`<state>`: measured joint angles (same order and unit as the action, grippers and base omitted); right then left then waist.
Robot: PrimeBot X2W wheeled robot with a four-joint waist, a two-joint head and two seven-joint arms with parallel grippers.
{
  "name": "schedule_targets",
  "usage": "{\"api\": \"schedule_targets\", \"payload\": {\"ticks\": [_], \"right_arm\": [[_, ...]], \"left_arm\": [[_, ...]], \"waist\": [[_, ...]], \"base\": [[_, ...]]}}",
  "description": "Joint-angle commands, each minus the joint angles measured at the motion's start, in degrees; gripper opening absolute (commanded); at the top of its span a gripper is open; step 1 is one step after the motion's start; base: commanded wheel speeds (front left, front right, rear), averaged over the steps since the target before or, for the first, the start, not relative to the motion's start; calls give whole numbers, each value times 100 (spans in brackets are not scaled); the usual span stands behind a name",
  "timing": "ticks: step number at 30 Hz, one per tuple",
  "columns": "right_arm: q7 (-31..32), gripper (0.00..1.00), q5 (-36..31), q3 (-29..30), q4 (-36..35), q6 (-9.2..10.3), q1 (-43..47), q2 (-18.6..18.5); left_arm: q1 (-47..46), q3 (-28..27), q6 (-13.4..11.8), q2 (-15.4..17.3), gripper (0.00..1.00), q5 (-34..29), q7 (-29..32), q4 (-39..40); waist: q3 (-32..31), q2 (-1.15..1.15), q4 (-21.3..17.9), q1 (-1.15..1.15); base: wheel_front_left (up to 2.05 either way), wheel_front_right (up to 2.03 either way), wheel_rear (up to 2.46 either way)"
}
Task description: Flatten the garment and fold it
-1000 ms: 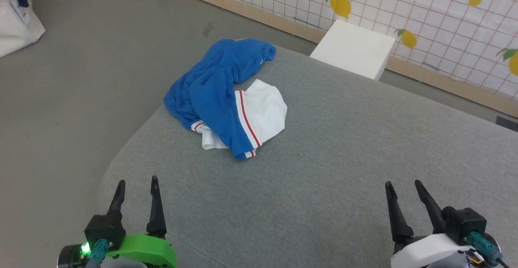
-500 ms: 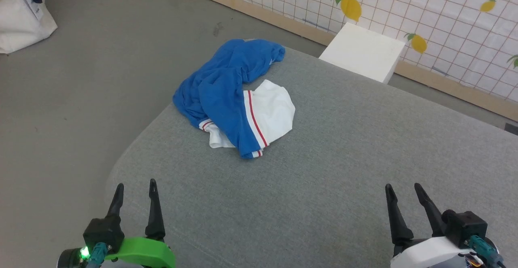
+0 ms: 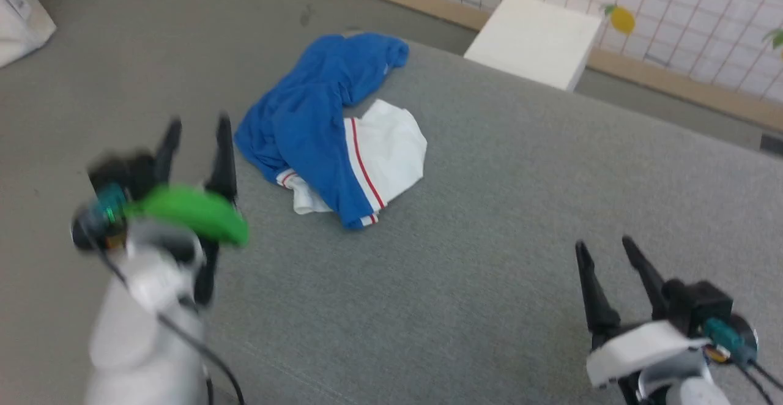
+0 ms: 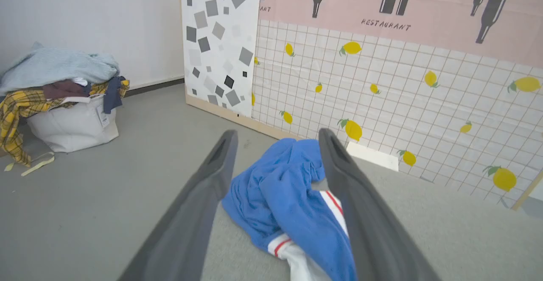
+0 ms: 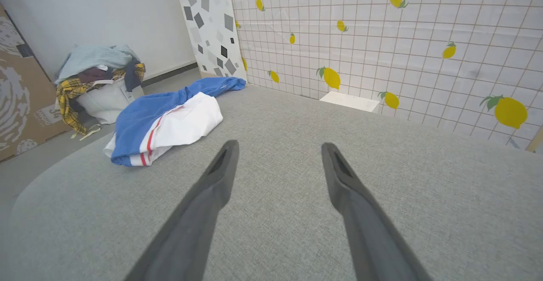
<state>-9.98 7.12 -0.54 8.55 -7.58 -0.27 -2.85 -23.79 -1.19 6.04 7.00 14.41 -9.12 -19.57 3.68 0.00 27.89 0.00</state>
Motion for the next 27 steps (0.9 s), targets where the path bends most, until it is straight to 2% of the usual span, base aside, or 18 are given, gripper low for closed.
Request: {"api": "schedule_targets", "payload": {"ticks": [1,6,9,12,18,24,25,26,27], "right_arm": [[81,100,-112,5,-135,9,-178,-3],[379,100,-426,128,-610,9,-458,-3],[460,100,-508,235,-819,9,-513,-3],[499,100,-536,331,-970,9,-483,-3],[501,100,-552,416,-1146,9,-478,-3],[530,100,-560,369,-1169,9,-585,-3],[527,100,-556,364,-1155,9,-608,-3],[522,100,-548,356,-1140,9,-626,-3],[506,100,-531,341,-1114,9,-646,-3]], "left_arm": [[-501,-11,60,134,100,210,227,-276],[-2012,-283,126,496,100,1255,1811,-1632],[-2433,-328,129,676,100,1574,2800,-2321],[-2681,-366,16,754,100,1759,3596,-2834],[-2846,-282,-267,801,100,1751,4197,-3408],[-2756,-300,-355,619,100,1854,4199,-3685],[-2742,-320,-372,612,29,1847,3994,-3660],[-2743,-381,-436,619,0,1852,3735,-3621],[-2748,-411,-487,645,0,1812,3400,-3567]], "waist": [[781,0,-565,0],[1648,0,-1156,0],[2012,0,-1394,0],[2255,0,-1514,0],[2519,0,-1507,0],[2570,0,-1390,0],[2553,0,-1369,0],[2535,0,-1358,0],[2492,0,-1350,0]], "base": [[0,0,0],[0,0,0],[0,0,0],[0,0,0],[0,0,0],[0,0,0],[0,0,0],[0,0,0],[0,0,0]]}}
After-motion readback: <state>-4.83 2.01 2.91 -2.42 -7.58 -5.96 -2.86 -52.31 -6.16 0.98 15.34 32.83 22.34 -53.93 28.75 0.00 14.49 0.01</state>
